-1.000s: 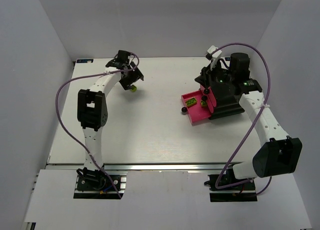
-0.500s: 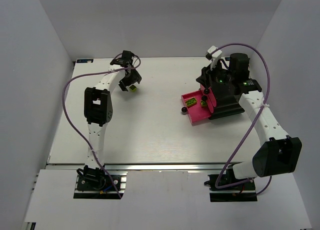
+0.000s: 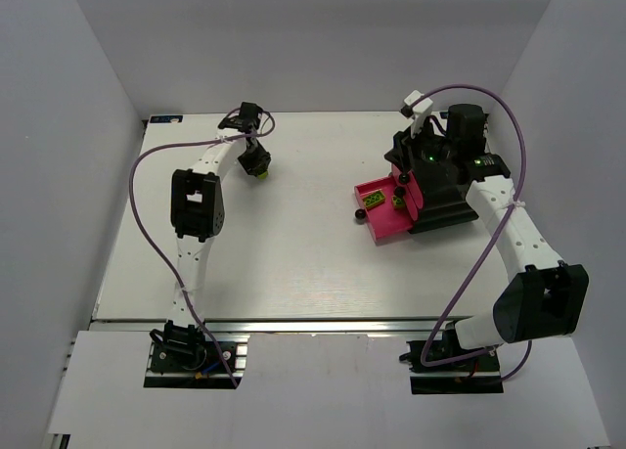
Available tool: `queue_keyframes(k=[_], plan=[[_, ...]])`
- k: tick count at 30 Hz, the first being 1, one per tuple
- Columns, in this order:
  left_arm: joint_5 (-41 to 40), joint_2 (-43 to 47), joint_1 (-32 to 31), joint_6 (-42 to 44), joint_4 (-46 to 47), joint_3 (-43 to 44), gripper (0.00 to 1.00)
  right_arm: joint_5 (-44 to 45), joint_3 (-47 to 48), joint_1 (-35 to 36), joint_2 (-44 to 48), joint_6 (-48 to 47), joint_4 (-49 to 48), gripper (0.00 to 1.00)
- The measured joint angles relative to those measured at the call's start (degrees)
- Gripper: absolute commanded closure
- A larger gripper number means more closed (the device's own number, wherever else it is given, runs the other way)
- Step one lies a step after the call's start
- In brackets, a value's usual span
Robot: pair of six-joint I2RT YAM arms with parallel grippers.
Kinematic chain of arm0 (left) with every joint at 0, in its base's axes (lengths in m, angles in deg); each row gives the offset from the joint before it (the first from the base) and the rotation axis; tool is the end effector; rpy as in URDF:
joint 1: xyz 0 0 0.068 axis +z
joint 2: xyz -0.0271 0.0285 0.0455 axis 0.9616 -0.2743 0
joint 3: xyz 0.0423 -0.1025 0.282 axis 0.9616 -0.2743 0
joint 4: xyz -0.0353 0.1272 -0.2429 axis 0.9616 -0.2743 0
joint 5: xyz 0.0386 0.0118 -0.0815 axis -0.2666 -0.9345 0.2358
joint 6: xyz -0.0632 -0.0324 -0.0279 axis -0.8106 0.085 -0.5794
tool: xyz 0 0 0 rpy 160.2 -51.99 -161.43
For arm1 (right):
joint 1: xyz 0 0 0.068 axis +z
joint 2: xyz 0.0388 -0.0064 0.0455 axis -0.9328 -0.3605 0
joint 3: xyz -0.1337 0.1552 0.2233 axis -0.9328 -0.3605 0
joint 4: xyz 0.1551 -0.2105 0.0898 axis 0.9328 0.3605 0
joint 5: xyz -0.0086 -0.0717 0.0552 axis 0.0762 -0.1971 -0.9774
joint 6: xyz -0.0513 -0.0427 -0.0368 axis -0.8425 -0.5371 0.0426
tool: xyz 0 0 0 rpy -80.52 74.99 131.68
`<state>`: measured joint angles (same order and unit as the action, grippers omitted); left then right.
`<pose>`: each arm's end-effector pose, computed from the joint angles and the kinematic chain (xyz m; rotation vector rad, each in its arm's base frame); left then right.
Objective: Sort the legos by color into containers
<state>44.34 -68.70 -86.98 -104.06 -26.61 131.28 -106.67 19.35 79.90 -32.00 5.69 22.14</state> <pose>0.5588 -0.1175 0.1576 -0.8103 2.6018 -0.0749 0.3487 0.0993 0.3872 -0.8354 1.7432 0.3676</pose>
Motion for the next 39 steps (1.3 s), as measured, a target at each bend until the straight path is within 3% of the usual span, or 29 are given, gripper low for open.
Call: queue_keyframes(k=[3,6,9,11,13,15,16,22,27,29,33,39], plan=[[1.22,-0.02,0.11,0.22,0.55,0.09,0.84,0.31,0.0,0.0,0.0,-0.35,-0.02,0.48],[3.3,0.59,0.22,0.57,2.36,-1.14,0.94,0.61,0.0,-0.02,0.0,-0.42,0.0,0.48],[8.76,4.66,0.28,2.47,7.58,-8.83,1.0,1.25,0.0,-0.02,0.02,-0.48,-0.07,0.48],[15.96,9.46,-0.09,3.5,13.25,-17.25,1.0,1.97,-0.09,-0.02,0.02,-0.33,-0.42,0.51],[24.06,13.92,-1.29,3.37,20.39,-24.3,1.0,3.1,-0.31,-0.04,0.07,-0.02,-1.27,0.65],[31.61,16.2,-3.63,2.8,27.56,-27.36,1.0,4.31,-0.61,-0.04,0.09,0.85,-2.12,0.84],[34.97,16.52,-5.31,2.58,30.97,-27.58,0.99,4.74,-0.74,-0.04,0.09,1.2,-2.47,0.88],[46.21,16.61,-15.41,1.68,43.01,-27.54,0.97,6.32,-0.9,-0.04,0.13,2.27,-3.91,0.93],[49.27,15.76,-19.08,1.29,44.04,-26.23,0.84,7.3,-2.45,-0.09,1.18,2.25,-5.14,0.91],[49.48,14.25,-19.76,1.27,43.58,-23.93,0.69,7.43,-2.91,-0.09,1.64,2.25,-5.18,0.9],[49.29,9.6,-20.92,1.46,41.68,-17.4,0.52,7.67,-2.97,-0.09,2.05,2.25,-5.25,0.85],[49.05,5.25,-23.12,1.55,39.1,-12.63,0.44,7.87,-2.99,-0.09,2.47,2.21,-5.51,0.82]])
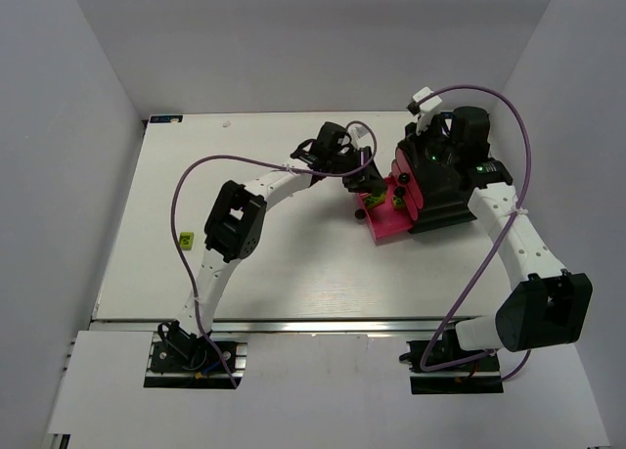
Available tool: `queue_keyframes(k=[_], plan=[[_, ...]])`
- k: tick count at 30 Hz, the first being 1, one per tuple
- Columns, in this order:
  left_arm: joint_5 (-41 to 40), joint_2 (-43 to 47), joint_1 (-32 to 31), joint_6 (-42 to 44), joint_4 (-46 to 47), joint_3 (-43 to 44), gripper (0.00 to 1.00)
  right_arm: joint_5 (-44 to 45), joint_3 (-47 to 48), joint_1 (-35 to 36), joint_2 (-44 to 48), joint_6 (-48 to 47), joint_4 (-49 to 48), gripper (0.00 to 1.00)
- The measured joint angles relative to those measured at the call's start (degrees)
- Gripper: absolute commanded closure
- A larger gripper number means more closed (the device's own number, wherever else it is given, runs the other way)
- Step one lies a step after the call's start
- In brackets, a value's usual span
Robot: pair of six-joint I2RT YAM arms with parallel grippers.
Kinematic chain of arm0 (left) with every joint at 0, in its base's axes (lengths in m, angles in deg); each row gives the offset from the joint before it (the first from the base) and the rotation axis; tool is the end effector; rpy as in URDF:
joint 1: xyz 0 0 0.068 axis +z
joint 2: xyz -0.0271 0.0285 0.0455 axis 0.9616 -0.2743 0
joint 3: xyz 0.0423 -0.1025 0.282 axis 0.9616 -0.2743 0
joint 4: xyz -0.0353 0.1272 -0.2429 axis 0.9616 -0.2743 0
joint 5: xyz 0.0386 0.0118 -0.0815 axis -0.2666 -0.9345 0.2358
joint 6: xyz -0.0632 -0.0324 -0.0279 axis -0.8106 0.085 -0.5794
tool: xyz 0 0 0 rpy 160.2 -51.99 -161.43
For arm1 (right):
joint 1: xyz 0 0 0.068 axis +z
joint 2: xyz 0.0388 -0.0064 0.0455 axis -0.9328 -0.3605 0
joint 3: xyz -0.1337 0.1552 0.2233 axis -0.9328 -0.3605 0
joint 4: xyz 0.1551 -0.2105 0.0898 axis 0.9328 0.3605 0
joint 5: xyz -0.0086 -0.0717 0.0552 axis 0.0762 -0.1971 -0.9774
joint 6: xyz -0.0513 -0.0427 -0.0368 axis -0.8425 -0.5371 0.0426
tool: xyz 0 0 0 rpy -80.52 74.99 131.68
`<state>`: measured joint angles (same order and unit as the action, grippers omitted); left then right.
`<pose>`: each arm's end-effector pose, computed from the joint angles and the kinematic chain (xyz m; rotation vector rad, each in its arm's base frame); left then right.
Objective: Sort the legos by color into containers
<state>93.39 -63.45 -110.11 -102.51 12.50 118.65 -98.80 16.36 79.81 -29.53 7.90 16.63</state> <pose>0.4585 -0.3848 0.1987 0.2780 2.4573 -1.4756 0.3456 0.0899 0.3922 -0.7113 1.7238 0.2390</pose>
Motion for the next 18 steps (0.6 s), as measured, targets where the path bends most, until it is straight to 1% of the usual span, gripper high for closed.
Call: queue_keyframes(k=[4,8,10,12,13,14,15,18], plan=[[-0.11,-1.27,-0.85,-0.2,-0.79,1.05,0.37,0.37,-0.37,0.0,0.7,-0.09,-0.59,0.78],[-0.17,-1.27,-0.85,-0.26,-1.53,1.75,0.36,0.42,-0.81,0.0,1.11,-0.22,-0.66,0.74],[-0.39,-1.14,-0.52,-0.22,-1.53,1.92,0.38,0.39,-0.83,0.0,1.11,-0.28,-0.66,0.73],[-1.38,-0.76,0.02,0.02,-2.25,1.79,0.57,0.35,-0.83,-0.02,1.11,-0.5,-0.66,0.73],[-2.14,-0.17,0.44,-0.02,-2.47,1.27,0.71,0.22,-0.83,0.0,1.14,-0.7,-0.63,0.73],[-3.28,1.01,0.98,-0.07,-2.82,-0.07,0.97,-0.07,-0.83,-0.02,1.14,-0.92,-0.61,0.73],[-4.5,2.67,1.75,-0.15,-3.43,-1.95,1.0,-0.59,-0.83,-0.02,1.2,-1.33,-0.55,0.72],[-8.66,11.37,5.55,-0.2,-4.85,-11.58,1.0,-3.28,-0.83,0.0,1.7,-3.63,0.46,0.7]])
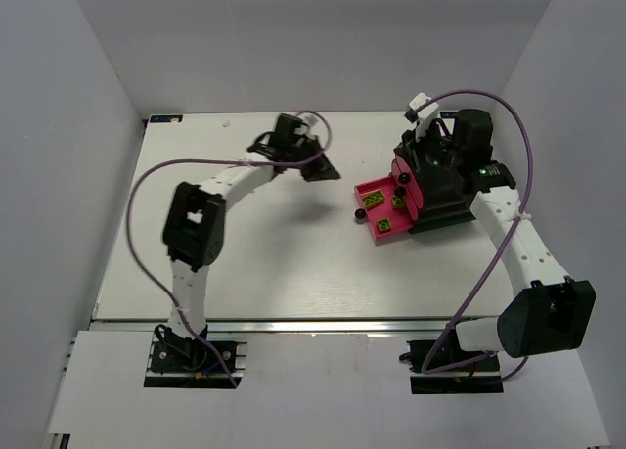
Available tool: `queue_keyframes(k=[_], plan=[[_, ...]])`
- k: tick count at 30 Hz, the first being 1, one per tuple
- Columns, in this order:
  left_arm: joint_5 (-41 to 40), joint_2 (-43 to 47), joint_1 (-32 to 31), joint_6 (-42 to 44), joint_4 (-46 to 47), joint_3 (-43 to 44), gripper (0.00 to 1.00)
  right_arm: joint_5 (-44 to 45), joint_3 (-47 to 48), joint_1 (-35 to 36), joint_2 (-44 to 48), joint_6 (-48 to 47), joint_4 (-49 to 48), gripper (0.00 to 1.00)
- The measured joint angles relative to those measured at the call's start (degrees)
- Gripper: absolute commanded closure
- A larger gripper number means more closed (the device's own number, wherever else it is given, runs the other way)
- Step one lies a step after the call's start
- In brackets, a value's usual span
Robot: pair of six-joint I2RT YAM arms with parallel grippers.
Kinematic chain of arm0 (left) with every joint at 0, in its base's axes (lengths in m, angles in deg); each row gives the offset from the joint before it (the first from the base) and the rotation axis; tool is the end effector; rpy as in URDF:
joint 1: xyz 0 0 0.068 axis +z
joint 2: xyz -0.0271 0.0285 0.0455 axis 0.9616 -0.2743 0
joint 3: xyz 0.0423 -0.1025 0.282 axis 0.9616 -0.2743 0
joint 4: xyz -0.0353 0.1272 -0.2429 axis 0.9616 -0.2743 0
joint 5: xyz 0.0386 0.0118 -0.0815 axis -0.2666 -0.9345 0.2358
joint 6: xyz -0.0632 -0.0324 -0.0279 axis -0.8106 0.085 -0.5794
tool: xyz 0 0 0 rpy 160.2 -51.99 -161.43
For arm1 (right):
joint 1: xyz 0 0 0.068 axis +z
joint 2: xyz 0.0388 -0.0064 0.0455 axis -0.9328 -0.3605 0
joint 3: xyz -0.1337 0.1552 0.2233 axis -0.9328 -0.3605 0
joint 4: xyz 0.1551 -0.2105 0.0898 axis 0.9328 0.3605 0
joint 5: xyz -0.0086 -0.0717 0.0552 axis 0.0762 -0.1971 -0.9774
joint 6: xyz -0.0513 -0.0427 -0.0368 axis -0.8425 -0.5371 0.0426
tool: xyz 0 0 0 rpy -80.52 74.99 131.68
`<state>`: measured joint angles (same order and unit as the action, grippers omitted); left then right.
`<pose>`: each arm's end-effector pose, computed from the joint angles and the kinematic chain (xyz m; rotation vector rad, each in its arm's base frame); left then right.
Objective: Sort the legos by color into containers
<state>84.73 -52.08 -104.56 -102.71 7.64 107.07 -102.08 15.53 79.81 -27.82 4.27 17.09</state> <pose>0.4570 -0.3080 0.2235 0.0151 2.5129 -1.2452 0.3350 0.0913 0.3958 -0.7979 1.6710 0.2465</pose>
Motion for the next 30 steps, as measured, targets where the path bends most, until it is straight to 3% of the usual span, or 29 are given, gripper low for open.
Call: queue_keyframes(k=[1,2,3,5,6,9,13,20,26,30], plan=[[-1.64,4.24,2.1,-0.09,-0.33,-4.46,1.0,-1.51,0.0,0.0,0.26,-1.16,0.85,0.66],[-3.48,8.79,4.44,-0.31,-0.9,-8.79,1.0,-3.04,0.0,0.0,0.55,-2.29,1.88,0.46],[-5.53,13.22,6.88,-0.59,-1.92,-12.46,0.89,-4.81,0.0,0.02,0.74,-3.45,2.78,0.35],[-10.01,22.43,12.66,-0.98,-4.5,-18.99,0.57,-8.76,0.0,0.26,0.87,-6.6,5.22,0.24],[-12.48,26.51,15.23,-0.79,-5.73,-21.42,0.27,-10.69,0.0,0.52,0.85,-8.15,6.73,0.23],[-22.08,38.6,21.97,-2.05,-12.11,-27.71,0.09,-14.43,0.0,2.4,0.33,-11.21,10.19,0.25],[-32.15,46.77,26.82,-3.08,-22.16,-32.59,0.02,-15.69,0.0,5.84,-1.4,-12.26,12.22,0.28],[-41.03,42.8,35.41,-5.64,-35.58,-36.89,0.02,-14.19,0.0,8.33,-4.17,-12.41,13.05,0.28],[-42.69,35.93,40.61,-4.94,-39.12,-36.89,0.02,-12.9,0.0,8.74,-4.17,-12.37,12.76,0.28],[-40.87,33.7,42.23,1.11,-36.26,-36.89,0.03,-11.74,-0.35,8.74,-4.15,-12.15,12.04,0.28]])
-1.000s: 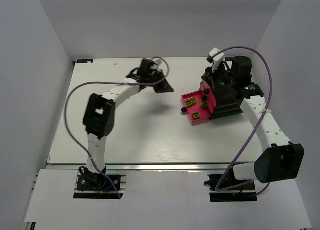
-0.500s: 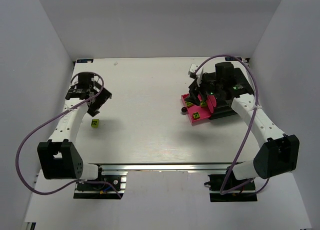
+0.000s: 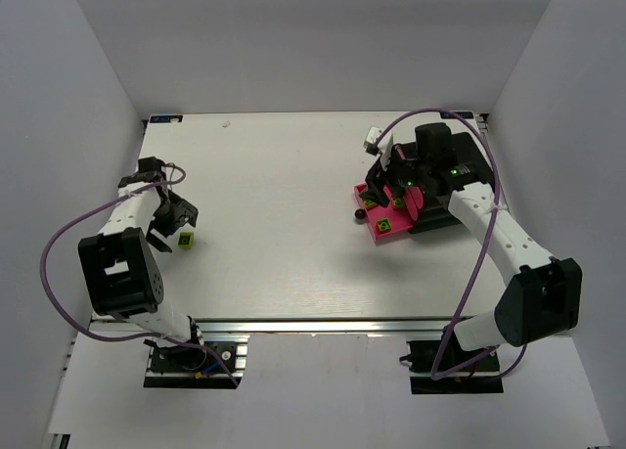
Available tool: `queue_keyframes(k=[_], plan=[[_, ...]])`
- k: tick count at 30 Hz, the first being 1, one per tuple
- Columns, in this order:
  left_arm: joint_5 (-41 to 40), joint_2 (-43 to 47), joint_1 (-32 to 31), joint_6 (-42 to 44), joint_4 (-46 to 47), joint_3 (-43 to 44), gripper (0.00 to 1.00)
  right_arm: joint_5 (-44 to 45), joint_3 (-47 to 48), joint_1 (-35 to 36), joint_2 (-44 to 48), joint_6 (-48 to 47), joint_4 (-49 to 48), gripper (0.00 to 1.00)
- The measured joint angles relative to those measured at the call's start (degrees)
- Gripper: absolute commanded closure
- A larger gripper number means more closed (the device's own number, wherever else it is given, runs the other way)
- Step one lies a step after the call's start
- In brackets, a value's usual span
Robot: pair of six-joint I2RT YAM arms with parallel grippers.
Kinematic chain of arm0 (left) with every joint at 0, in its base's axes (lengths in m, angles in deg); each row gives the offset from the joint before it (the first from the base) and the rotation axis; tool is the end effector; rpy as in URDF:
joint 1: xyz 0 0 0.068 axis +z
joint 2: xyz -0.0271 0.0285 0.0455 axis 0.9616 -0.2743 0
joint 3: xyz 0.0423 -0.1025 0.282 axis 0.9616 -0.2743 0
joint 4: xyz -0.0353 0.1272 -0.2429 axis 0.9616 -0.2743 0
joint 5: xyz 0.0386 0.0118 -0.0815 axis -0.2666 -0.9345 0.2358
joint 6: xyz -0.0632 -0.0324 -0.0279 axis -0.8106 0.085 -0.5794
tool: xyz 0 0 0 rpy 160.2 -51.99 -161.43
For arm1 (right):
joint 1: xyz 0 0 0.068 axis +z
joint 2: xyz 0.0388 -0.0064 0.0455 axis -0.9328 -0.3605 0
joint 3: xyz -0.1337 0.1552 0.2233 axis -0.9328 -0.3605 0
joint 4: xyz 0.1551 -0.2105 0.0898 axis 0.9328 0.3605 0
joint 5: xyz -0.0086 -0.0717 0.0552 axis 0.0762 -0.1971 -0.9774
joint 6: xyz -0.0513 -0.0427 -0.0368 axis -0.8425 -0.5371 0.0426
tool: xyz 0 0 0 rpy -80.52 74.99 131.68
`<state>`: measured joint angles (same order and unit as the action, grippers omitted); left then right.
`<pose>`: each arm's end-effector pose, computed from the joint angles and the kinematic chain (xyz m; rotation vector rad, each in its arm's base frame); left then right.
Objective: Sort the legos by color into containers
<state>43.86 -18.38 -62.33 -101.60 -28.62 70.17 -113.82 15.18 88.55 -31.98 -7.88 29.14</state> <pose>0.3010 0.0736 0.2109 -1.3718 2.5914 0.1692 0.3143 0.1523 0.3479 -1.2471 1.6631 0.5069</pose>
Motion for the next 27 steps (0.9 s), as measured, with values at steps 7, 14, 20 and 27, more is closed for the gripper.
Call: queue_keyframes(k=[7,14,20,27], plan=[[3.43,0.07,0.02,19.1,6.71,-0.22,0.1,1.6,-1.57,0.0,0.0,0.26,-0.61,0.26],[5.22,-1.6,0.0,31.65,9.29,-4.28,0.15,2.21,-1.57,-0.02,0.0,0.76,-1.4,0.23],[7.21,-5.01,-0.39,37.99,11.8,-6.21,0.19,2.27,-1.33,-0.02,-0.04,-0.28,-1.22,0.22],[6.78,-7.32,-0.5,40.89,15.37,-5.57,0.33,2.29,-0.66,-0.07,-0.2,-0.85,-0.98,0.22]])
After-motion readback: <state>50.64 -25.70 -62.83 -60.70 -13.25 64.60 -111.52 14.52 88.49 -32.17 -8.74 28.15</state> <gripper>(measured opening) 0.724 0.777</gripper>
